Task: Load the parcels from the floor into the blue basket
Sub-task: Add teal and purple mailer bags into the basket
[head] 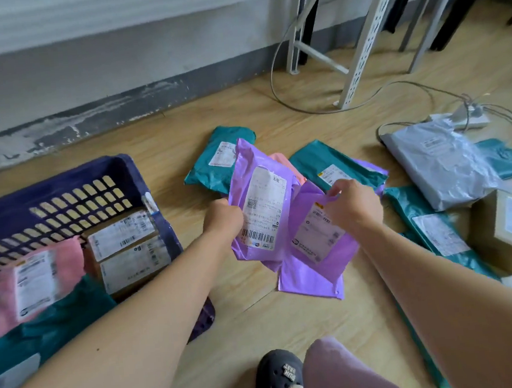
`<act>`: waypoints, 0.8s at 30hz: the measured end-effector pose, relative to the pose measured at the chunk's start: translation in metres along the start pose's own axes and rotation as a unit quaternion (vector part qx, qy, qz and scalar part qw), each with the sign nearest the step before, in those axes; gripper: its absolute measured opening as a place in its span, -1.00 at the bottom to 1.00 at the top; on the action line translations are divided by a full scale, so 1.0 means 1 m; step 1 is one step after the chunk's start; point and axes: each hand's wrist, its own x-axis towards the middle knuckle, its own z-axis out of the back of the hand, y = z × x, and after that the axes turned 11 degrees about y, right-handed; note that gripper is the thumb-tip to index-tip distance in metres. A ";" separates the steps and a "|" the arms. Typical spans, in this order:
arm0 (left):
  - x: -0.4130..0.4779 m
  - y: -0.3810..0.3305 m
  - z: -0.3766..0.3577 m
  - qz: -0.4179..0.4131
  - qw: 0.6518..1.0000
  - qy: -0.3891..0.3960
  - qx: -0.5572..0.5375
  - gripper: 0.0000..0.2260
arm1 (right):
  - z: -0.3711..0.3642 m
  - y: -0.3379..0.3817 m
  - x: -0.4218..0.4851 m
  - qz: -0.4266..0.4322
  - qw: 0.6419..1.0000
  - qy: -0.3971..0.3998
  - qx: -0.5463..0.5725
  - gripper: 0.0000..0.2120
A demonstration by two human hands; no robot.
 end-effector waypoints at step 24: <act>-0.125 0.015 0.247 -0.040 0.922 -0.375 0.088 -0.75 | -0.016 0.248 -0.153 0.298 0.941 -0.105 0.125 -0.66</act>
